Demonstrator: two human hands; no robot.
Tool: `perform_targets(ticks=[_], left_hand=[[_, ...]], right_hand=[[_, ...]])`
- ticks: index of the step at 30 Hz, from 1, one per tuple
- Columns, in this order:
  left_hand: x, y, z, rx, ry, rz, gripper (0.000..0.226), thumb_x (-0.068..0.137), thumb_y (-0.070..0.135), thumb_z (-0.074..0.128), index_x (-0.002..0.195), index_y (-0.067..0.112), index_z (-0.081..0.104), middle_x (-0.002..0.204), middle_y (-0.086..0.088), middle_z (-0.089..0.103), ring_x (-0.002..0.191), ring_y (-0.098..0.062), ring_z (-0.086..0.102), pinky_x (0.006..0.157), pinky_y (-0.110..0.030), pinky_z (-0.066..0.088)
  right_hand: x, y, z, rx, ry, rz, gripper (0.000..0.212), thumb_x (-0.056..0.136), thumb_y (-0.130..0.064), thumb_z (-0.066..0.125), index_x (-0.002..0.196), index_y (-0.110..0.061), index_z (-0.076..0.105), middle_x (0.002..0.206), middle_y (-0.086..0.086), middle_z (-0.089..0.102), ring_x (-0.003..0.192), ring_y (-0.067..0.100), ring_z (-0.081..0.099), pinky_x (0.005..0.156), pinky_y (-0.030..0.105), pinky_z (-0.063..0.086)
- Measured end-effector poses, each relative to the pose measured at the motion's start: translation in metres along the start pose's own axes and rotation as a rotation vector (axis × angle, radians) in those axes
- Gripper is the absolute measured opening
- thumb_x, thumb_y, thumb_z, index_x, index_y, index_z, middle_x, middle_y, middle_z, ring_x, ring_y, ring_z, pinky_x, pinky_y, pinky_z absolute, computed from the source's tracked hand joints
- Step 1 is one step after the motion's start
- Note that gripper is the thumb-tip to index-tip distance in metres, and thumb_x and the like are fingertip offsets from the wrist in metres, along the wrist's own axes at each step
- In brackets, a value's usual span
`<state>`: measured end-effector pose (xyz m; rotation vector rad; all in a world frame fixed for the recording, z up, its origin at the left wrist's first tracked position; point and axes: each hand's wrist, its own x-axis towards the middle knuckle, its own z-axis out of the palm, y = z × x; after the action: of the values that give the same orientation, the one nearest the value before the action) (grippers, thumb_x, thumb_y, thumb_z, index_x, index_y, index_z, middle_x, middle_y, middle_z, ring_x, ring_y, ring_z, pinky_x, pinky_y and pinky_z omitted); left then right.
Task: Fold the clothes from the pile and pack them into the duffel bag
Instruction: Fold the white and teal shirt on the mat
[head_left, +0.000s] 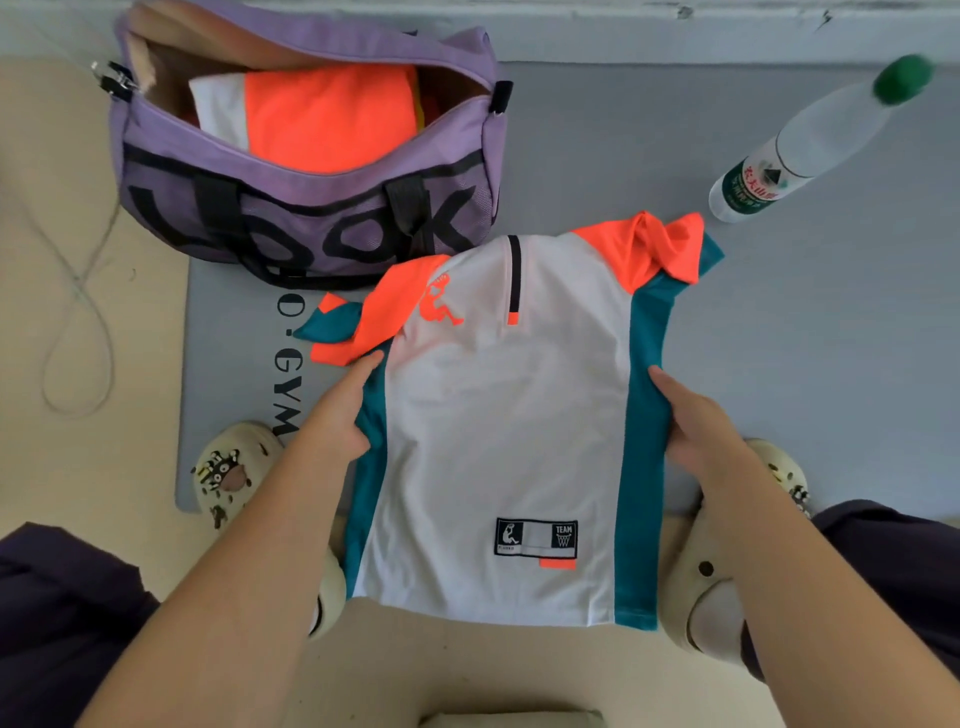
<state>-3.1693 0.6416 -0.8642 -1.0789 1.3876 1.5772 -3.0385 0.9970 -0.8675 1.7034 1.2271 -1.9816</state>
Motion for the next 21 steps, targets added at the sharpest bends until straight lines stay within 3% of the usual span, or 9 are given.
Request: perform_targets(ticks=[3, 6, 9, 11, 14, 16, 18, 19, 21], left_hand=[[-0.004, -0.002, -0.007, 0.009, -0.036, -0.001, 0.034, 0.089, 0.039, 0.069, 0.119, 0.023, 0.070, 0.119, -0.005, 0.071, 0.112, -0.023, 0.065, 0.104, -0.042, 0.046], [-0.008, 0.004, -0.017, -0.099, -0.004, 0.165, 0.024, 0.094, 0.029, 0.063, 0.116, 0.021, 0.069, 0.117, -0.003, 0.072, 0.103, -0.017, 0.069, 0.091, -0.035, 0.053], [-0.014, 0.022, -0.024, -0.180, -0.100, 0.316, 0.017, 0.096, 0.022, 0.058, 0.110, 0.024, 0.067, 0.105, 0.004, 0.075, 0.094, -0.011, 0.071, 0.079, -0.026, 0.056], [-0.016, 0.034, -0.024, -0.067, -0.128, 0.359, 0.017, 0.096, 0.020, 0.058, 0.111, 0.023, 0.066, 0.105, 0.002, 0.074, 0.096, -0.014, 0.069, 0.080, -0.027, 0.055], [-0.011, 0.043, -0.016, 0.277, 0.068, 0.447, 0.007, 0.094, 0.019, 0.063, 0.099, 0.015, 0.061, 0.099, -0.005, 0.068, 0.095, -0.022, 0.062, 0.081, -0.034, 0.047], [-0.013, 0.050, -0.011, 0.326, 0.182, 0.552, 0.020, 0.091, 0.020, 0.067, 0.109, 0.019, 0.059, 0.106, -0.005, 0.064, 0.091, -0.019, 0.063, 0.079, -0.032, 0.049], [-0.019, 0.059, -0.011, 0.223, 0.154, 0.627, 0.038, 0.092, 0.020, 0.067, 0.126, 0.034, 0.058, 0.117, 0.004, 0.061, 0.090, -0.010, 0.066, 0.073, -0.025, 0.053], [-0.022, 0.064, -0.014, 0.181, 0.131, 0.642, 0.038, 0.092, 0.021, 0.066, 0.125, 0.040, 0.061, 0.116, 0.005, 0.063, 0.088, -0.009, 0.067, 0.069, -0.023, 0.054], [-0.027, 0.072, -0.017, 0.197, 0.084, 0.634, 0.029, 0.091, 0.020, 0.068, 0.113, 0.039, 0.070, 0.105, -0.001, 0.070, 0.084, -0.012, 0.067, 0.064, -0.020, 0.053]], right_hand=[[0.002, -0.004, 0.005, -0.059, -0.041, 0.002, 0.027, 0.088, -0.032, 0.069, 0.102, -0.009, 0.067, 0.091, 0.006, 0.071, 0.079, 0.020, 0.066, 0.074, 0.036, 0.053], [0.001, -0.014, 0.001, 0.057, 0.080, -0.135, 0.015, 0.094, -0.028, 0.060, 0.101, -0.014, 0.062, 0.099, 0.004, 0.064, 0.084, 0.016, 0.060, 0.076, 0.032, 0.048], [-0.003, -0.028, -0.011, 0.151, 0.029, -0.284, 0.016, 0.100, -0.022, 0.051, 0.086, -0.017, 0.055, 0.085, -0.001, 0.064, 0.074, 0.010, 0.061, 0.068, 0.025, 0.050], [-0.008, -0.038, -0.014, 0.145, -0.024, -0.351, 0.018, 0.101, -0.020, 0.049, 0.085, -0.016, 0.055, 0.078, -0.003, 0.067, 0.070, 0.008, 0.064, 0.067, 0.023, 0.052], [-0.016, -0.051, -0.007, -0.055, 0.011, -0.431, 0.013, 0.098, -0.020, 0.055, 0.086, -0.016, 0.057, 0.083, 0.003, 0.066, 0.071, 0.013, 0.064, 0.071, 0.034, 0.051], [-0.021, -0.060, -0.001, -0.153, 0.082, -0.490, 0.004, 0.095, -0.020, 0.060, 0.094, -0.022, 0.058, 0.085, 0.008, 0.065, 0.069, 0.016, 0.062, 0.072, 0.040, 0.050], [-0.028, -0.069, 0.000, -0.108, 0.077, -0.543, 0.024, 0.094, -0.019, 0.060, 0.109, -0.037, 0.058, 0.083, 0.006, 0.066, 0.068, 0.016, 0.062, 0.068, 0.034, 0.053], [-0.030, -0.074, -0.001, -0.055, 0.039, -0.558, 0.032, 0.095, -0.016, 0.059, 0.113, -0.042, 0.059, 0.080, 0.003, 0.068, 0.068, 0.014, 0.063, 0.065, 0.028, 0.054], [-0.033, -0.082, -0.003, -0.049, -0.061, -0.583, 0.033, 0.096, -0.009, 0.056, 0.114, -0.035, 0.067, 0.083, 0.004, 0.068, 0.075, 0.014, 0.064, 0.072, 0.028, 0.054]])
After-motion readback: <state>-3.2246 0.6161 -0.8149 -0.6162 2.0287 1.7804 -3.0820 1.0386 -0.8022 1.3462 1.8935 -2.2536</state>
